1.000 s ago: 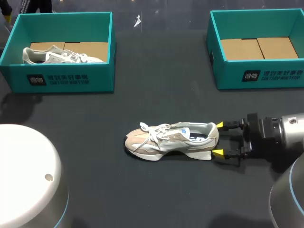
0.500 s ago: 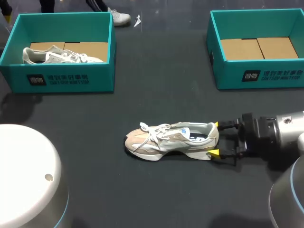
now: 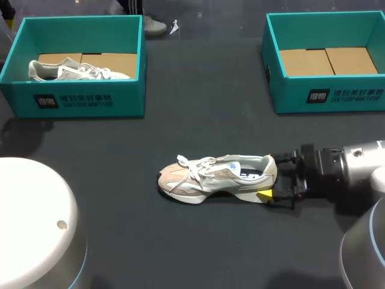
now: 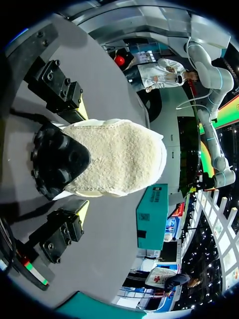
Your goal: Take the shoe out of the shoebox, open the shoe tongue, remove and reinsert the insole, then place the shoe into the shoebox
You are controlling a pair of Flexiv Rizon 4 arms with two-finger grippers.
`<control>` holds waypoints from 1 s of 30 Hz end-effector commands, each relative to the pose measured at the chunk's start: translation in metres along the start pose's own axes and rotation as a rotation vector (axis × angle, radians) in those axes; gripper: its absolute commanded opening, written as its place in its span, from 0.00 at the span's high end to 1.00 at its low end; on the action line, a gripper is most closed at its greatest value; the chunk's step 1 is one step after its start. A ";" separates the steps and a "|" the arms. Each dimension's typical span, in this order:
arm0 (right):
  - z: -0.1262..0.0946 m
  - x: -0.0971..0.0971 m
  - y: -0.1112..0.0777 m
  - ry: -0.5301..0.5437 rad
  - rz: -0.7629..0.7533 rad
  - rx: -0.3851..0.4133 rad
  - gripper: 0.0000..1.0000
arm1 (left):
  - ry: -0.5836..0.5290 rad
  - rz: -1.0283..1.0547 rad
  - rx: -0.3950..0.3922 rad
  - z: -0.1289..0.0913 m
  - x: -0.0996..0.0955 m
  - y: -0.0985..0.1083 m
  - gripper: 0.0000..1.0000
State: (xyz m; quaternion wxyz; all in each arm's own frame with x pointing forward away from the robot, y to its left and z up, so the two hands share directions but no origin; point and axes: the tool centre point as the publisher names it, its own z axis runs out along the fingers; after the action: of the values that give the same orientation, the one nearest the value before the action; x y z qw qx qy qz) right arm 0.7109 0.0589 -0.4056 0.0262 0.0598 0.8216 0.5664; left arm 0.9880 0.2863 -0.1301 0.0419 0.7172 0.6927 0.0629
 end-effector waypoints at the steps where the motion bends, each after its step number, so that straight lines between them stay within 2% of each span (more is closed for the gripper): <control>1: 0.006 0.001 -0.002 -0.001 -0.003 -0.006 0.00 | 0.003 0.001 0.000 -0.001 0.000 -0.001 0.00; 27: 0.022 -0.001 -0.003 0.021 -0.013 -0.032 0.00 | 0.003 0.001 0.000 -0.001 0.000 -0.001 0.00; 28: 0.022 -0.002 -0.003 0.023 -0.014 -0.033 0.11 | 0.003 0.001 0.000 -0.001 0.000 -0.001 0.00; 30: 0.023 -0.002 -0.002 0.025 -0.018 -0.034 0.52 | 0.003 0.001 0.000 -0.001 0.000 -0.001 0.00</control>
State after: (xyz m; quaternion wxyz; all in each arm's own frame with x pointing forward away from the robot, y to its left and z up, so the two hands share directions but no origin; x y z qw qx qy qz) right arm 0.7126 0.0766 -0.4150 0.0236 0.0458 0.8119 0.5815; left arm 0.9880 0.2863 -0.1301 0.0419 0.7172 0.6927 0.0628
